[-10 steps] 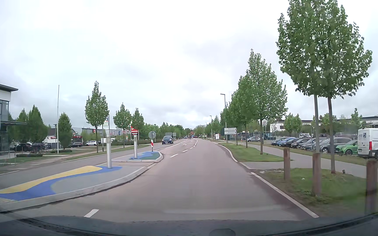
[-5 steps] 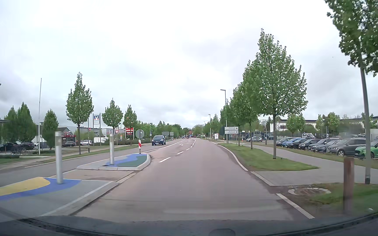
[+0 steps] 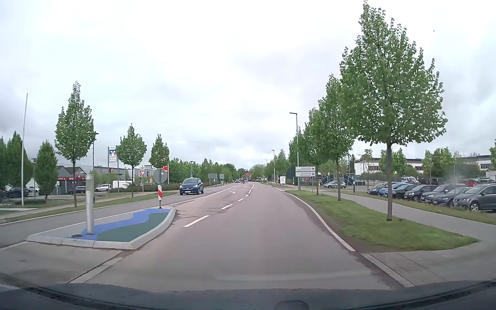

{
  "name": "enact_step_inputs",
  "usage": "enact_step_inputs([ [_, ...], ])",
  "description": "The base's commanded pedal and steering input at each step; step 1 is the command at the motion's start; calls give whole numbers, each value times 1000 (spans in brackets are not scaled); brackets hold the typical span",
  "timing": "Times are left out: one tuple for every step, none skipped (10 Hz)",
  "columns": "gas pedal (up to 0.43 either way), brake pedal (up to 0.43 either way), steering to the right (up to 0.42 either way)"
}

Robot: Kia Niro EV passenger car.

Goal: Follow the waypoints while adhering to traffic rules and regulations

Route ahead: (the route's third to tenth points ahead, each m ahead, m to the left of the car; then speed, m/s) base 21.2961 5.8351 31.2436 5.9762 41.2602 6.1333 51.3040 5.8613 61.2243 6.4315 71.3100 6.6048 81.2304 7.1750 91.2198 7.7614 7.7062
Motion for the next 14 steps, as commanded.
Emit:
enact_step_inputs([
  [118, 0, 2],
  [118, 0, 2],
  [118, 0, 2],
  [118, 0, 2],
  [118, 0, 2],
  [118, 0, 2],
  [118, 0, 2],
  [118, 0, 2],
  [118, 0, 2],
  [118, 0, 2],
  [118, 0, 2],
  [118, 0, 2],
  [118, 0, 2],
  [118, 0, 2],
])
